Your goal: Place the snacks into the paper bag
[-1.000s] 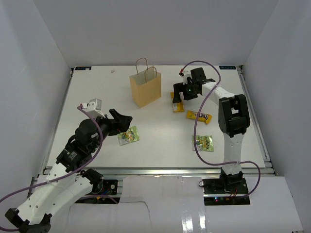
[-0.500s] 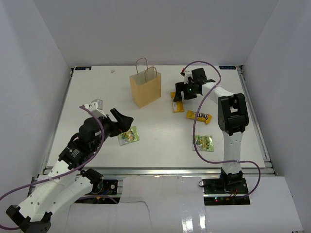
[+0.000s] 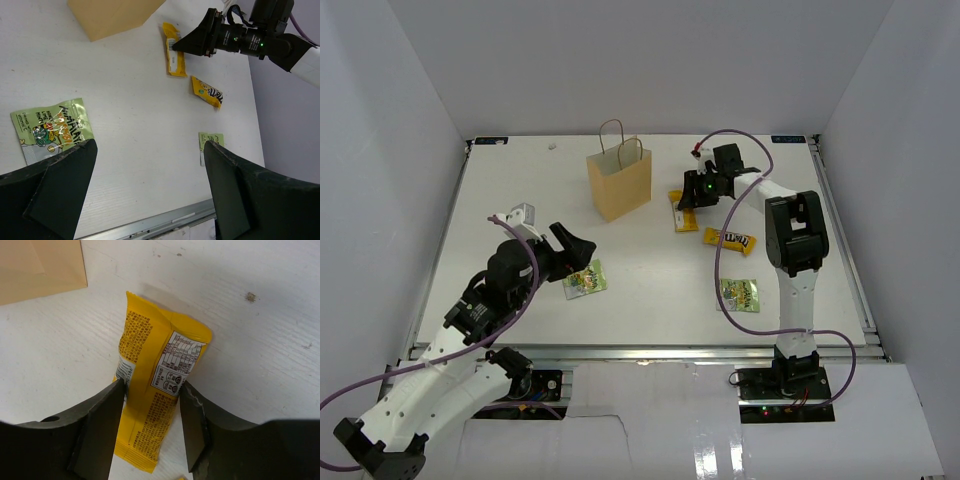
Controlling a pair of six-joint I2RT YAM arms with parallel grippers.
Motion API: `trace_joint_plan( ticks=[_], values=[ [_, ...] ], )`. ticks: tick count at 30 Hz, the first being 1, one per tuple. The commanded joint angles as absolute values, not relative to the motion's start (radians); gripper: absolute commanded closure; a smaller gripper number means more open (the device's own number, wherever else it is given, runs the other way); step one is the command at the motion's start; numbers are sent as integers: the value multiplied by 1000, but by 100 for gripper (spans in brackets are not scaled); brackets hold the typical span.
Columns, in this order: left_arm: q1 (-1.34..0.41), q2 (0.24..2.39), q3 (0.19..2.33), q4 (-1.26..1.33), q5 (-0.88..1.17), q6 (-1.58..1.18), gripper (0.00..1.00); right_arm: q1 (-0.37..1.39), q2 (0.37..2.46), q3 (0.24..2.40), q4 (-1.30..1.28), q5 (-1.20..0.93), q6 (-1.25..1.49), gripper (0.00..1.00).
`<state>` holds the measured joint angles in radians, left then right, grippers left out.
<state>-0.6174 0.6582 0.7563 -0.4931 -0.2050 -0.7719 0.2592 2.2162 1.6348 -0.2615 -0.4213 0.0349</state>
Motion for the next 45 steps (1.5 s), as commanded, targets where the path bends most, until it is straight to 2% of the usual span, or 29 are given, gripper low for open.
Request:
trace_joint_plan(
  ticks=[1,5,6,9,15,21,26,32,36,40,45],
  values=[
    [-620,652,769,-495,-210,-781,2,242,2232,1605,-247,-440,61,47],
    [-620,650,765,-494,-212,-785,2,213,2220,1575,-239,-479,64,60],
    [-620,649,758,-495,-210,-795,2,209,2214,1569,-236,-489,60,69],
    [-620,647,746,-492,-203,-805,2,189,2188,1546,-224,-532,41,78],
    [-620,641,732,-489,-204,-808,2,175,2003,1436,-100,-687,5,92],
    [-620,609,703,-483,-218,-815,2,212,1786,1402,-15,-841,-198,92],
    [-620,592,666,-491,-224,-815,2,299,1744,1585,-55,-801,-294,92],
    [-620,591,652,-494,-222,-815,2,412,1827,1914,-58,-681,-368,92],
    [-620,581,638,-495,-218,-821,2,478,1928,2093,6,-507,-376,92],
    [-620,560,630,-502,-210,-825,2,543,2006,2157,148,-381,-360,92],
    [-620,531,624,-526,-218,-838,2,572,2080,2183,198,-295,-356,92]
  ],
)
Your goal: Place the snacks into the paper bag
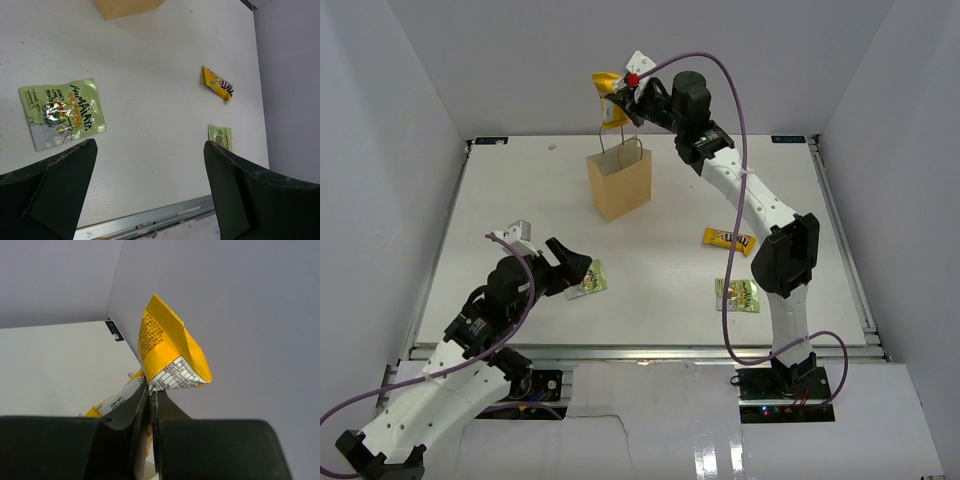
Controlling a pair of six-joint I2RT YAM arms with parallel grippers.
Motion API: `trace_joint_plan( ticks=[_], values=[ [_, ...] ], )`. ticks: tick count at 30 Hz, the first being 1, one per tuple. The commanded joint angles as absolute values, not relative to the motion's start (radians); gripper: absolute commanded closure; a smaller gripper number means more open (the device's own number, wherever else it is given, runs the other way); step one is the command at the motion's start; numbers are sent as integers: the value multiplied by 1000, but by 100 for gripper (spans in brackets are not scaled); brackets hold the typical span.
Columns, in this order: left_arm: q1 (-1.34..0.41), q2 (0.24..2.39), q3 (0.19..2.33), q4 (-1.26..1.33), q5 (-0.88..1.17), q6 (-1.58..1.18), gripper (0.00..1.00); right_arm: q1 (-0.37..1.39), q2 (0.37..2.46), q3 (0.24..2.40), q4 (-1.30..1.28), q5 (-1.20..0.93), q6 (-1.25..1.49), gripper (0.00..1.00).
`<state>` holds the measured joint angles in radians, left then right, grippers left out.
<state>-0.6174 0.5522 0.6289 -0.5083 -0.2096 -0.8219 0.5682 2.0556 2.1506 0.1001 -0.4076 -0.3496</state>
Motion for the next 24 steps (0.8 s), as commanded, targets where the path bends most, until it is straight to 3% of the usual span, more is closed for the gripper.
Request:
trace_joint_plan(
  ticks=[1,16,24],
  values=[
    [-620,526,620,-535,-218,-845,2,572,2080,2157,205,-288,-356,92],
    [-620,532,604,-537,-221,-850,2,574,1979,1885,255,-313,-356,90],
    [-620,535,604,-534,-216,-850,2,575,1968,1862,255,-314,-353,80]
  ],
)
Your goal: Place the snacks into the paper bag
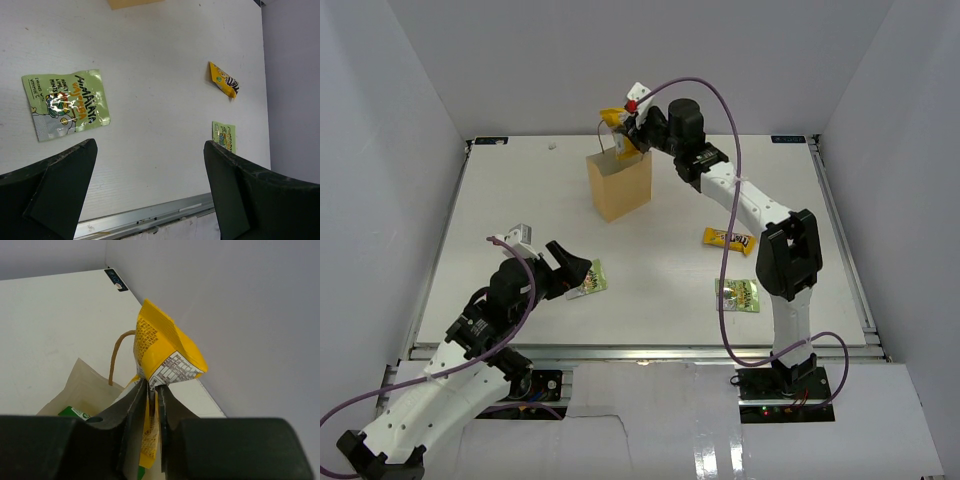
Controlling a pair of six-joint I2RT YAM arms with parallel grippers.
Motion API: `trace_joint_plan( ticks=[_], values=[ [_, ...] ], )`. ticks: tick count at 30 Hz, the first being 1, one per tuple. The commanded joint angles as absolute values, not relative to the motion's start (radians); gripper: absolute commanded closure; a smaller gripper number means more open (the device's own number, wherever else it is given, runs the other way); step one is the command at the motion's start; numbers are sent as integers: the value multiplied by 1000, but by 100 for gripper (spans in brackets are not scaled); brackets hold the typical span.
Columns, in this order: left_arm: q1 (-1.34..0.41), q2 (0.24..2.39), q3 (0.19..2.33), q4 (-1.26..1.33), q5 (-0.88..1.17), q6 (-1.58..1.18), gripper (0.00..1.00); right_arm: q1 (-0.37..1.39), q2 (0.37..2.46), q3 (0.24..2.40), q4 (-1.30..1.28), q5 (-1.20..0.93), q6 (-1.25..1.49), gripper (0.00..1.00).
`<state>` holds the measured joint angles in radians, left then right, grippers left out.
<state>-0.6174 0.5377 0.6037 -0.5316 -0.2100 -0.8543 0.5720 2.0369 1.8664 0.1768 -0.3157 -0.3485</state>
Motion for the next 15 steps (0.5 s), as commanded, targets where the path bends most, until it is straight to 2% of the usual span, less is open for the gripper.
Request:
trace_joint_plan(
  ticks=[1,2,5,13,15],
  values=[
    [-620,534,601,-534,-215,-853,2,574,1965,1855,255,-314,-353,78],
    [-620,529,600,-534,-215,-854,2,574,1962,1850,256,-314,-353,72],
    [-620,525,594,-535,-216,-862,2,575,1950,1824,264,-313,-351,65],
    [-620,589,594,-549,-216,-870,2,569,1896,1819,253,-322,-304,60],
    [-620,617,598,-548,-209,-844,2,551,1870,1841,229,-354,-287,50]
  ],
)
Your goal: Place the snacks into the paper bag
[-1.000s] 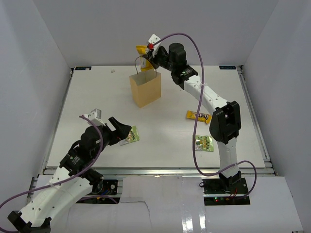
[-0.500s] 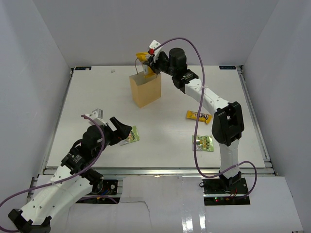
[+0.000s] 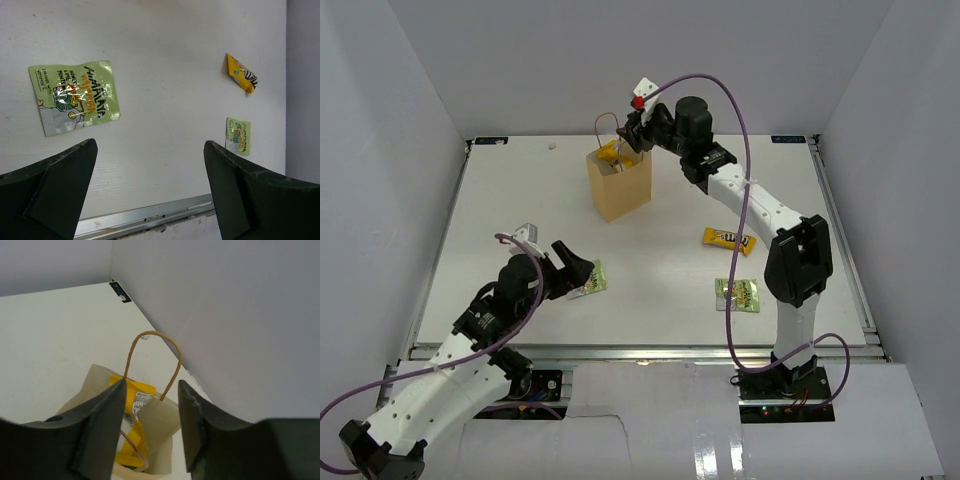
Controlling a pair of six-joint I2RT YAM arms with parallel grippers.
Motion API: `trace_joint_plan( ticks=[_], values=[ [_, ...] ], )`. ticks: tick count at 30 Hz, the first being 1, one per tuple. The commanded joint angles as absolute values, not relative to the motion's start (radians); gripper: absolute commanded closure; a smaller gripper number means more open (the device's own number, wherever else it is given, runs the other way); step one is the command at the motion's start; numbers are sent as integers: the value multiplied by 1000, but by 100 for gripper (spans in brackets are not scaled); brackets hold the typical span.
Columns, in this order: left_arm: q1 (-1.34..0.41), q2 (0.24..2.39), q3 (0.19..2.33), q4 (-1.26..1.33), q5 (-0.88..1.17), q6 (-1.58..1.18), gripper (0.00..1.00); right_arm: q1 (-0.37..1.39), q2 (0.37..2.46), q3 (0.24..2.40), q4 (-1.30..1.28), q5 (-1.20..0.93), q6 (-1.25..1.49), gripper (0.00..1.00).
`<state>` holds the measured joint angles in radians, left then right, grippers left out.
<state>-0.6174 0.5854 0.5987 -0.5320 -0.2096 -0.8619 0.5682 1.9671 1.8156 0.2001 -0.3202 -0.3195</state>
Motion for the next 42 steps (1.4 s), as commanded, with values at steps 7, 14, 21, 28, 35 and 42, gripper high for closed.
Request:
trace_joint_plan(
  ticks=[7,14,21,28,35,42],
  values=[
    [-620,868,676,-618,-222,-788,6,427,1654,1723,-81,-610,-317,14],
    [-620,1191,775,-624,-299,-749,11,286,1387,1183,-259,-736,-429,13],
    [-552,1362,811,-540,-281,-657,10,262,1197,865,-262,-745,-436,13],
    [-454,1477,819,-480,-158,-620,10,245,1183,828,-261,-745,-436,13],
    [-451,1489,766,-439,-94,-626,19,236,1201,842,-252,-755,-419,13],
    [-451,1506,689,-397,-45,-630,42,226,1216,859,-250,-762,-408,13]
  ],
)
